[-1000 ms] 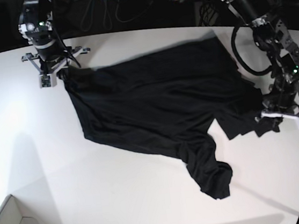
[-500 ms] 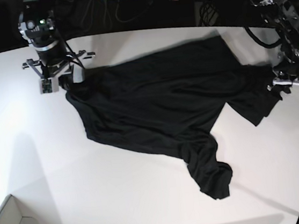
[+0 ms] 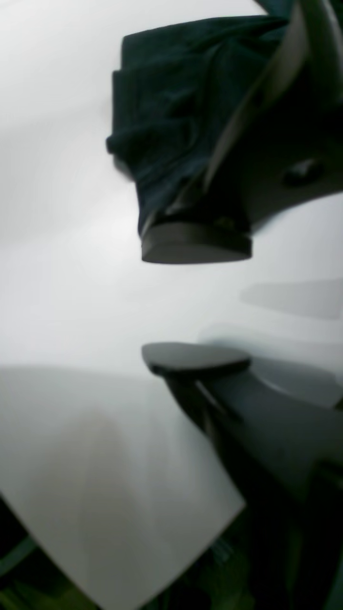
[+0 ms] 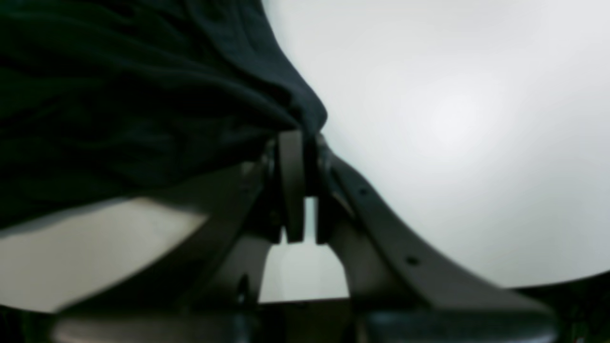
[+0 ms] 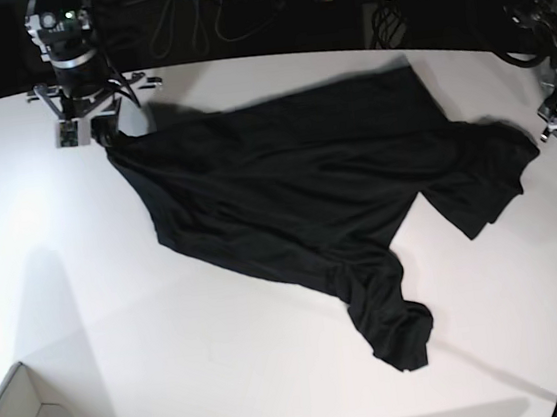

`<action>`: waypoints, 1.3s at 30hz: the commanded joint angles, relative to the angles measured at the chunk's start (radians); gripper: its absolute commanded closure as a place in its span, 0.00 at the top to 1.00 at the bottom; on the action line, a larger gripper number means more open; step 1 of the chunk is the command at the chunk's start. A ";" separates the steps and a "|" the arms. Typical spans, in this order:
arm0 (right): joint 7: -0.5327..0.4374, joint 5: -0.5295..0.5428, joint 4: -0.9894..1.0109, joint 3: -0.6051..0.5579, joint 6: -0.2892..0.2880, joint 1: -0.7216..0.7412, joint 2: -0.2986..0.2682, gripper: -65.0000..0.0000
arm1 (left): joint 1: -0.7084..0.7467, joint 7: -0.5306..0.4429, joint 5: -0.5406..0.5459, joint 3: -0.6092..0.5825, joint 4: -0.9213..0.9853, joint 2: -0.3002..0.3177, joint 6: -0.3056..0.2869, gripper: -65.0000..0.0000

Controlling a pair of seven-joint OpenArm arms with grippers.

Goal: Layout the t-shirt on the table in an organized manner, then fold the t-shirt properly
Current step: 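Release the shirt with the left gripper and lift it away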

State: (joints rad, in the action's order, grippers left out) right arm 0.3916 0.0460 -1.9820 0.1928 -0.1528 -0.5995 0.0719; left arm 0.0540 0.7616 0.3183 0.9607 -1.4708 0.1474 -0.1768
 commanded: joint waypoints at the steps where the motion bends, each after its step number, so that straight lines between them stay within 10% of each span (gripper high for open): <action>1: -0.027 0.004 -0.013 0.001 -0.003 -0.006 -0.002 0.00 | -0.019 -0.015 0.009 -0.001 -0.020 0.016 0.000 0.42; 9: -0.027 0.004 -0.013 0.001 -0.003 -0.020 0.001 0.02 | -0.125 -0.014 0.009 -0.058 -0.020 0.010 0.000 0.42; 20: -0.036 0.005 -0.021 -0.002 -0.003 -0.040 0.004 0.46 | -0.153 -0.020 0.002 -0.346 -0.017 0.005 0.006 0.42; 39: -0.036 0.005 -0.020 -0.006 -0.003 0.017 0.003 0.48 | 0.045 -0.027 0.003 -0.357 -0.152 -0.022 0.010 0.42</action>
State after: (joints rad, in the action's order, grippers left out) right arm 0.3801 0.0456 -1.9842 0.1867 -0.1528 -0.5774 0.0772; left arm 0.1188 0.7589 0.3126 0.6010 -1.6020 0.1158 -0.1616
